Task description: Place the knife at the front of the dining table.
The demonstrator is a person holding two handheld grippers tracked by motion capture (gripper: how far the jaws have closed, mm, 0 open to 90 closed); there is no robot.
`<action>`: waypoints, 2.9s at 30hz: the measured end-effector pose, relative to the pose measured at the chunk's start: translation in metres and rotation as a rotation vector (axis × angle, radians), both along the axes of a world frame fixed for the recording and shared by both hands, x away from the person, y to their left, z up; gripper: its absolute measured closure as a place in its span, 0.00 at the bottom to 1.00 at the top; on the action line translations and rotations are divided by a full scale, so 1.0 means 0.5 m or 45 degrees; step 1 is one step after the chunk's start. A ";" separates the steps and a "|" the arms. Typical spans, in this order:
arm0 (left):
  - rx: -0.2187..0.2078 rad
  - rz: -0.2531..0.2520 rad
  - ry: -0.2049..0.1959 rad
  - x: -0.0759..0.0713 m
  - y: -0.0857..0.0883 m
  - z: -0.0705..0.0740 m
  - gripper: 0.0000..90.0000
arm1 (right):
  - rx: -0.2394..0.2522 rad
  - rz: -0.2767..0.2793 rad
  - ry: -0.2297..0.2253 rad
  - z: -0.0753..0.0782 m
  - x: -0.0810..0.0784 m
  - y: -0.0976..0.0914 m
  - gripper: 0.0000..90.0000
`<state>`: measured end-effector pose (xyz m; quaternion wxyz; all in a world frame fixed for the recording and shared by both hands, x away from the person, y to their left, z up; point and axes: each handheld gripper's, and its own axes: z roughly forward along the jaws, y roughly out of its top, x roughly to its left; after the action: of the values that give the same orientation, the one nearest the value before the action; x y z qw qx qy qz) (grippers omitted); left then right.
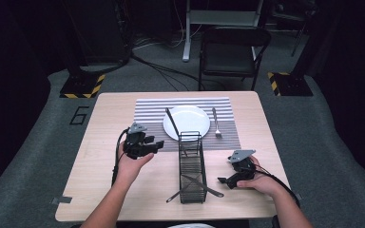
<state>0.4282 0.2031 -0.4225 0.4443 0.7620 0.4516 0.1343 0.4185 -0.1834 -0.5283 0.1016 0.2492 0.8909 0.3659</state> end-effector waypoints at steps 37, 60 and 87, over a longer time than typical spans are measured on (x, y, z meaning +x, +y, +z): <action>-0.037 -0.130 -0.047 0.039 -0.089 0.070 0.54 | 0.006 -0.003 -0.005 -0.001 0.000 0.000 0.00; -0.006 -0.155 -0.061 0.059 -0.120 0.055 0.72 | 0.005 -0.002 -0.005 -0.001 0.000 0.000 0.00; 0.022 -0.294 -0.127 0.026 -0.165 0.075 0.91 | 0.006 -0.002 -0.005 -0.001 0.000 0.000 0.00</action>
<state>0.4411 0.1204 -0.3852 0.4722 0.8050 0.3370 0.1240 0.4185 -0.1832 -0.5287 0.1031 0.2496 0.8895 0.3685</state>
